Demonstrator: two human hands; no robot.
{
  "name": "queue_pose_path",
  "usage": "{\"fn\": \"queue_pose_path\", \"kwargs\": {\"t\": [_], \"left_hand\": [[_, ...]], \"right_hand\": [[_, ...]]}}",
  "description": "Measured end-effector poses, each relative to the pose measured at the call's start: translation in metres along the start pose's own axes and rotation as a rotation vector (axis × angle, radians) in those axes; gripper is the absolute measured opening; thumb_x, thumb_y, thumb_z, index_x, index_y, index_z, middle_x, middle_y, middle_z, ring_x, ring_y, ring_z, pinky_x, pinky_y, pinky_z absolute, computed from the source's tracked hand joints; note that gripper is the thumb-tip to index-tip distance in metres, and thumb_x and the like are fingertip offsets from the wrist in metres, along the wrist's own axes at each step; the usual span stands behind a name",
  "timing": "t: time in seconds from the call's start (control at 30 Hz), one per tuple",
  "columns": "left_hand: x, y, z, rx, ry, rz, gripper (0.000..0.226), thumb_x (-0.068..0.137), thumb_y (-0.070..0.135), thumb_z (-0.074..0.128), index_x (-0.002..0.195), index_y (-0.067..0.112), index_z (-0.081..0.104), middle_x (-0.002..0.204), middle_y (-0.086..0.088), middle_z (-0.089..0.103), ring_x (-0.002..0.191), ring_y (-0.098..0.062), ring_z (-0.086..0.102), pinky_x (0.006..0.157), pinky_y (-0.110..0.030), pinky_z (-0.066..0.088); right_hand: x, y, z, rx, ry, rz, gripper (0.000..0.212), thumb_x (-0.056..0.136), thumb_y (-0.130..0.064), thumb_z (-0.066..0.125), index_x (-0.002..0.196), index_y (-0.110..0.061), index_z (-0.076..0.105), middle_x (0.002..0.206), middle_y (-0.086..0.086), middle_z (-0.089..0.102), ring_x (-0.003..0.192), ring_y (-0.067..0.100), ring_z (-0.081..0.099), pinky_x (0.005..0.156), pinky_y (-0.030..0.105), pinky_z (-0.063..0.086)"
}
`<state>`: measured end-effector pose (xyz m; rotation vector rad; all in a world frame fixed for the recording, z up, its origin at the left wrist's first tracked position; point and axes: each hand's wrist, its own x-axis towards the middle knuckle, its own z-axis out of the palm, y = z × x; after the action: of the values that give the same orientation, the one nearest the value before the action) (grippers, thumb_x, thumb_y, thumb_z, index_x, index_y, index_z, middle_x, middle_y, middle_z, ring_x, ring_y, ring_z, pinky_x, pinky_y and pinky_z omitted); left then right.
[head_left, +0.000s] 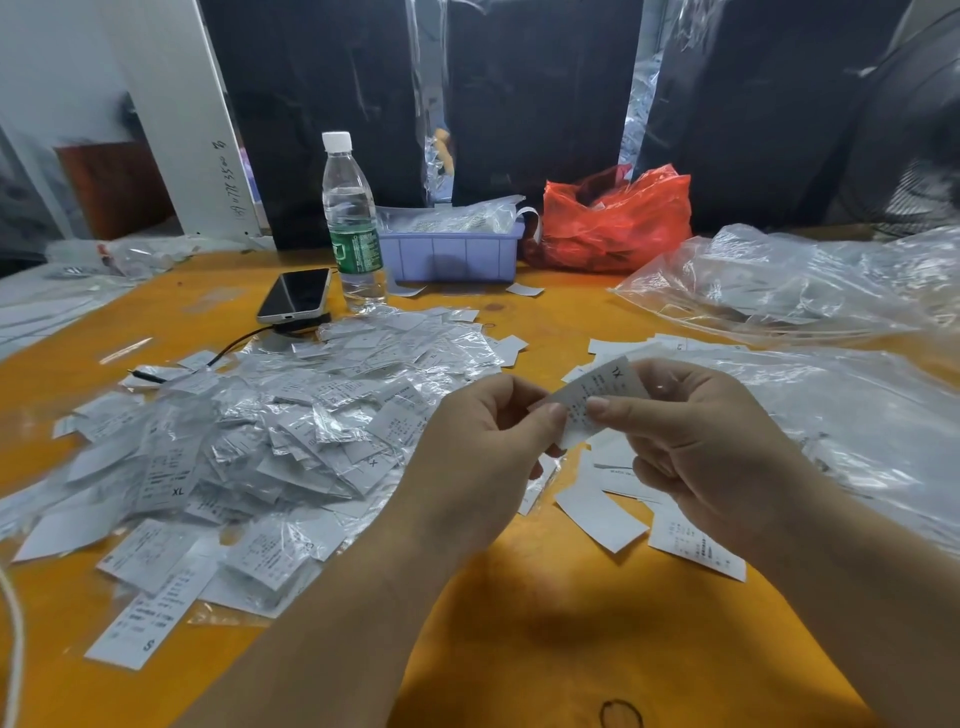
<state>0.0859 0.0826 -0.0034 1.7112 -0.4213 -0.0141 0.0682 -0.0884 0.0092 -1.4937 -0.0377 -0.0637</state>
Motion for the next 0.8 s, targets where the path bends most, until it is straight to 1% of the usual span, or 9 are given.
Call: {"fn": "queue_pose_path", "kwargs": {"t": [0.07, 0.17, 0.3, 0.37, 0.47, 0.57, 0.67, 0.73, 0.8], "left_hand": [[-0.0007, -0.0001, 0.0014, -0.006, 0.004, 0.016, 0.007, 0.094, 0.020, 0.062, 0.090, 0.020, 0.067, 0.062, 0.013, 0.065, 0.055, 0.000, 0.056, 0.051, -0.015, 0.044], [-0.0008, 0.0011, 0.0011, -0.011, -0.003, -0.005, 0.006, 0.094, 0.022, 0.062, 0.094, 0.020, 0.068, 0.066, 0.012, 0.067, 0.057, -0.002, 0.057, 0.053, -0.018, 0.048], [0.0001, 0.0043, -0.0035, -0.041, -0.012, -0.040, 0.010, 0.092, 0.011, 0.061, 0.096, 0.017, 0.069, 0.075, 0.005, 0.072, 0.059, -0.006, 0.058, 0.053, -0.021, 0.050], [-0.0008, 0.0049, -0.0036, -0.023, -0.013, -0.021, 0.011, 0.092, 0.011, 0.063, 0.096, 0.017, 0.070, 0.075, 0.004, 0.073, 0.059, -0.005, 0.058, 0.054, -0.021, 0.051], [-0.0020, 0.0048, -0.0032, 0.001, -0.027, 0.010, 0.010, 0.091, 0.020, 0.066, 0.100, 0.020, 0.070, 0.075, 0.006, 0.073, 0.059, -0.003, 0.059, 0.055, -0.019, 0.051], [-0.0015, 0.0035, -0.0037, 0.002, -0.024, 0.007, 0.012, 0.091, 0.022, 0.066, 0.102, 0.021, 0.069, 0.074, 0.007, 0.073, 0.060, -0.002, 0.059, 0.055, -0.018, 0.050], [-0.0007, 0.0025, -0.0042, -0.009, -0.024, -0.003, 0.013, 0.092, 0.021, 0.065, 0.105, 0.023, 0.067, 0.073, 0.007, 0.072, 0.059, 0.000, 0.058, 0.053, -0.013, 0.045], [-0.0004, 0.0027, -0.0042, -0.021, -0.036, -0.004, 0.012, 0.092, 0.018, 0.064, 0.102, 0.022, 0.068, 0.071, 0.005, 0.071, 0.058, -0.001, 0.058, 0.052, -0.011, 0.043], [0.0000, 0.0033, -0.0045, -0.034, -0.047, -0.006, 0.010, 0.092, 0.015, 0.062, 0.096, 0.020, 0.070, 0.069, 0.005, 0.069, 0.058, -0.003, 0.057, 0.052, -0.011, 0.042]], "right_hand": [[0.0001, 0.0009, 0.0009, -0.002, -0.023, 0.010, 0.025, 0.067, -0.013, 0.074, 0.090, -0.003, 0.072, 0.049, 0.001, 0.031, 0.038, 0.008, 0.021, 0.034, 0.017, 0.025], [-0.0003, 0.0000, 0.0011, 0.005, -0.024, 0.017, 0.027, 0.066, -0.015, 0.074, 0.090, -0.003, 0.072, 0.052, 0.003, 0.029, 0.038, 0.008, 0.021, 0.034, 0.017, 0.025], [0.0003, -0.0044, -0.0026, 0.055, 0.013, 0.019, 0.024, 0.064, -0.018, 0.075, 0.085, -0.008, 0.074, 0.058, 0.006, 0.025, 0.042, 0.009, 0.018, 0.036, 0.018, 0.024], [-0.0003, -0.0045, -0.0028, 0.054, 0.010, 0.024, 0.027, 0.064, -0.018, 0.074, 0.089, -0.007, 0.073, 0.059, 0.007, 0.027, 0.041, 0.009, 0.019, 0.036, 0.018, 0.024], [-0.0020, -0.0012, 0.0005, 0.020, -0.008, 0.038, 0.035, 0.065, -0.017, 0.074, 0.095, -0.001, 0.068, 0.056, 0.005, 0.031, 0.039, 0.008, 0.023, 0.035, 0.017, 0.027], [-0.0039, -0.0001, 0.0026, 0.026, -0.028, 0.041, 0.033, 0.064, -0.017, 0.075, 0.092, -0.001, 0.066, 0.053, 0.003, 0.030, 0.038, 0.008, 0.023, 0.035, 0.017, 0.027], [-0.0041, -0.0006, 0.0029, 0.035, -0.057, 0.049, 0.031, 0.064, -0.017, 0.076, 0.091, -0.002, 0.068, 0.052, 0.003, 0.031, 0.038, 0.008, 0.023, 0.035, 0.017, 0.027], [-0.0042, -0.0005, 0.0029, 0.034, -0.078, 0.060, 0.029, 0.064, -0.017, 0.076, 0.089, -0.004, 0.070, 0.053, 0.004, 0.032, 0.039, 0.009, 0.023, 0.036, 0.018, 0.026], [-0.0041, -0.0003, 0.0024, 0.025, -0.077, 0.070, 0.031, 0.063, -0.018, 0.077, 0.089, -0.004, 0.071, 0.053, 0.004, 0.033, 0.039, 0.009, 0.024, 0.036, 0.018, 0.026]]}}
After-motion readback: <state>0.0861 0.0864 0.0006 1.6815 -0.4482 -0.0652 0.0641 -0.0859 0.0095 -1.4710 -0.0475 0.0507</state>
